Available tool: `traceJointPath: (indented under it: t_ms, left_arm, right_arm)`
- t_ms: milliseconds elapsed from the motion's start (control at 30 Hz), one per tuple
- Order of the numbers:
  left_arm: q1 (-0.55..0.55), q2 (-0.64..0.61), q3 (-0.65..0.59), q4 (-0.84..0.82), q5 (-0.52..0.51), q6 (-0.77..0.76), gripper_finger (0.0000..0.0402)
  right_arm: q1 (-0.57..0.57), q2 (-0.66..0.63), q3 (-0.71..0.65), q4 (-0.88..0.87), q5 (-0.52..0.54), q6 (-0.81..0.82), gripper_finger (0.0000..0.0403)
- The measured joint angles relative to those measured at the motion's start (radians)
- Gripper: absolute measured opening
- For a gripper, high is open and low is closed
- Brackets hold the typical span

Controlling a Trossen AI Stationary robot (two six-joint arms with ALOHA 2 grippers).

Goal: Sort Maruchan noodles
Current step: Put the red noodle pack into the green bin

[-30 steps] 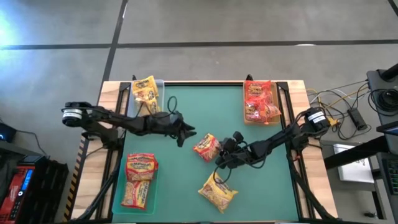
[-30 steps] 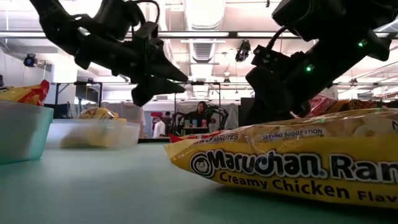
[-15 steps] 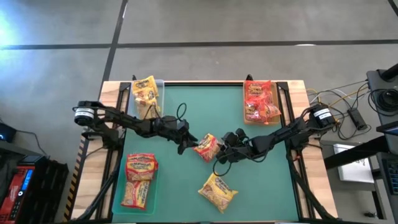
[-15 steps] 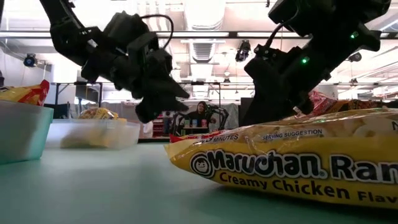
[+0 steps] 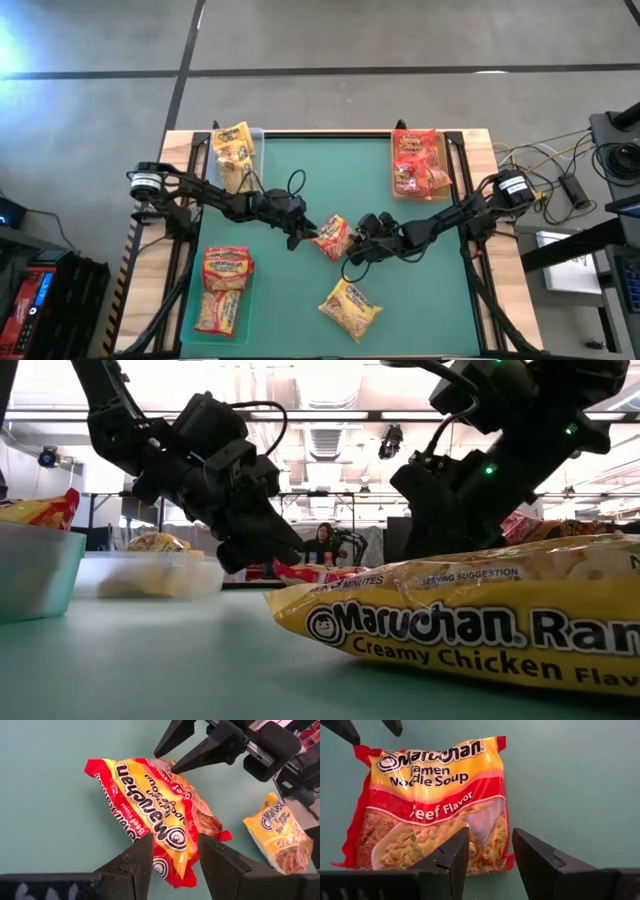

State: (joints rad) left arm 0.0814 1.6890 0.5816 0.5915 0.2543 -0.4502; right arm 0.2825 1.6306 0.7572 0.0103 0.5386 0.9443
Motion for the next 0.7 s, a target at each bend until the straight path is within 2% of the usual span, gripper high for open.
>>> traceJointPath:
  t_ms: [233,533,700]
  left_arm:
    - [0.005,0.0,0.011,-0.035,0.0,-0.005,0.0137]
    - [0.018,-0.001,0.062,-0.066,-0.004,-0.09,0.0137]
    - [0.024,0.007,0.102,-0.133,-0.065,-0.137,0.0137]
  right_arm:
    - [0.0,-0.001,-0.028,0.009,-0.009,0.003,0.0141]
    - [0.001,-0.002,-0.063,-0.002,-0.016,0.024,0.0141]
    - [0.001,0.0,-0.063,-0.004,-0.019,-0.013,0.014]
